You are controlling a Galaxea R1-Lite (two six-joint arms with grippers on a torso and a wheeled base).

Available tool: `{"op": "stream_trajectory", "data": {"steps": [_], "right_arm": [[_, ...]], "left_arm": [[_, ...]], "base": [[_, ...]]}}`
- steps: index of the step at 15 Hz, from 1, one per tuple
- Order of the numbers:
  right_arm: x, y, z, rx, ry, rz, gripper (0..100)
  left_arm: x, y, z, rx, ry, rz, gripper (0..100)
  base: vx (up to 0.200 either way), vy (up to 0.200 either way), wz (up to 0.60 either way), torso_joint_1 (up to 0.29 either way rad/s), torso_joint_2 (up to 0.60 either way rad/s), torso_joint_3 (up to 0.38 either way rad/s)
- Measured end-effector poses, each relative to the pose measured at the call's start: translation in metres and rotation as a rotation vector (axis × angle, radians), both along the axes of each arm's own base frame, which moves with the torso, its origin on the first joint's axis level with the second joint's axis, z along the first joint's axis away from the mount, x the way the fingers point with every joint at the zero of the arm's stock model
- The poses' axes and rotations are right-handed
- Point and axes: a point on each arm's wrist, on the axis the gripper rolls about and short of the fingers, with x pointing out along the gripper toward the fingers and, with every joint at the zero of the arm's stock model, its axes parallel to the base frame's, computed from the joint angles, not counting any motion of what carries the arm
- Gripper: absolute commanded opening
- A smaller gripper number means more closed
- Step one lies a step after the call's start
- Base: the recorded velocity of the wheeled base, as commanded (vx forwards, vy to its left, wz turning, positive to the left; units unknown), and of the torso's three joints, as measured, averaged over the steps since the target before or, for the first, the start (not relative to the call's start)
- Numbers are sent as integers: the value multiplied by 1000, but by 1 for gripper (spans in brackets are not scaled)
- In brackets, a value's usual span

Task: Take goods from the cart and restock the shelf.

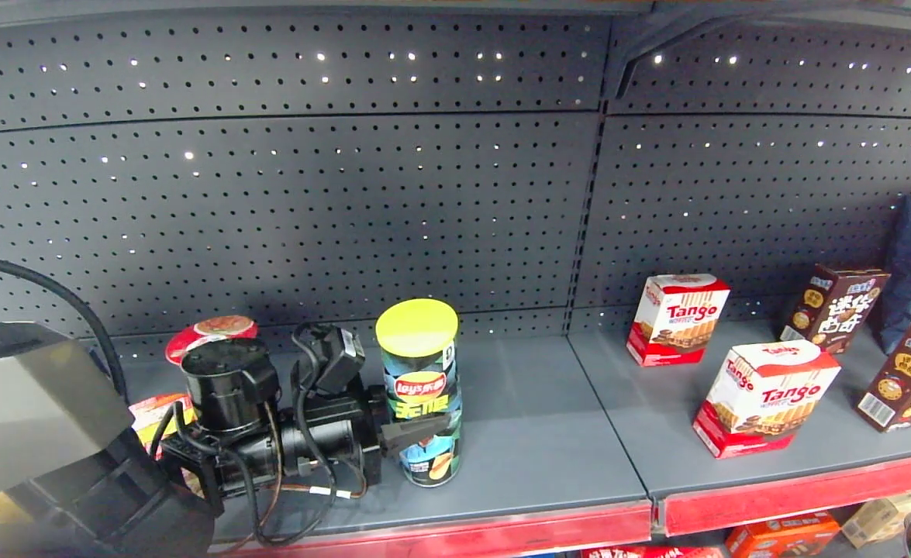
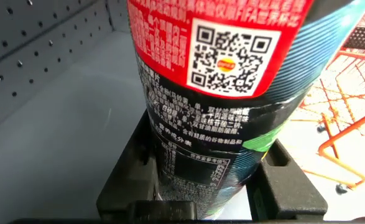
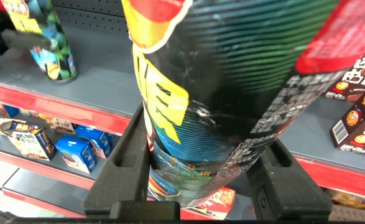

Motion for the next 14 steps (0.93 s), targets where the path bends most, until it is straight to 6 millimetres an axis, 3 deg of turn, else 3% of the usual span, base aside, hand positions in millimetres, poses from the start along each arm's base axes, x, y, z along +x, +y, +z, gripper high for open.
{"op": "stream_trajectory", "data": {"steps": [7,14], "right_arm": [[0,0,0,0,-1,0,0],[-2,0,0,2,-10,-1,0]], "left_arm": [[-8,3,-13,9,36,1,100],[-19,14,10,-13,-20,22,100]], "base": [[0,0,0,0,0,0],[0,0,0,0,0,0]]}}
